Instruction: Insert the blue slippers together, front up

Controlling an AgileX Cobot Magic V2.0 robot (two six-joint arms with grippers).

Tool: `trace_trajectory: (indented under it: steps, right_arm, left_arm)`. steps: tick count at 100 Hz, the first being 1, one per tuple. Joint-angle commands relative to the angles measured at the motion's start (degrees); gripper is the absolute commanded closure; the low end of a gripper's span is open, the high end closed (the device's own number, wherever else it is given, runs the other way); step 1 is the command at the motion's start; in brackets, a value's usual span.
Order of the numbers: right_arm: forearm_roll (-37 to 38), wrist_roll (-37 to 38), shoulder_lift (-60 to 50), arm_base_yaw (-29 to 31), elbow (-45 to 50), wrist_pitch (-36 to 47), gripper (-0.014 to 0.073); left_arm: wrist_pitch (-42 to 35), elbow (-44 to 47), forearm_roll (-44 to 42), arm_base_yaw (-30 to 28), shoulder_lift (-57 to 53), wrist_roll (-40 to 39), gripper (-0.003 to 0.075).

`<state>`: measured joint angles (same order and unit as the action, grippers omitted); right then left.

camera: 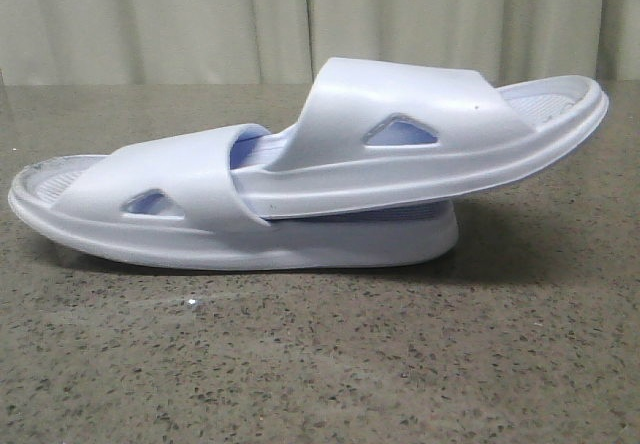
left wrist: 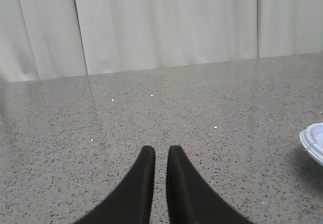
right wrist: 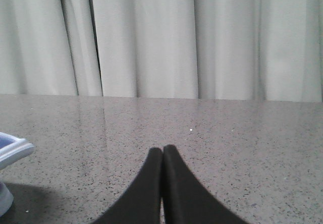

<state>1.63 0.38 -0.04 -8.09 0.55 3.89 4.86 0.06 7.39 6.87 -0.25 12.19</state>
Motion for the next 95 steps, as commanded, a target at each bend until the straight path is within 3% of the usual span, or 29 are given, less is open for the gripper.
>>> trace_trajectory:
  steps: [1,95]
  right_arm:
    - [0.6,0.2,0.4,0.0,1.3,4.2,0.0701]
    - [0.6,0.2,-1.7,0.0,1.3,4.3,0.0701]
  left_arm:
    - [-4.9,0.5,0.3,-0.1,-1.7,-0.7,0.0704]
    - [-4.9,0.5,0.3,-0.1,-1.7,-0.7,0.0704]
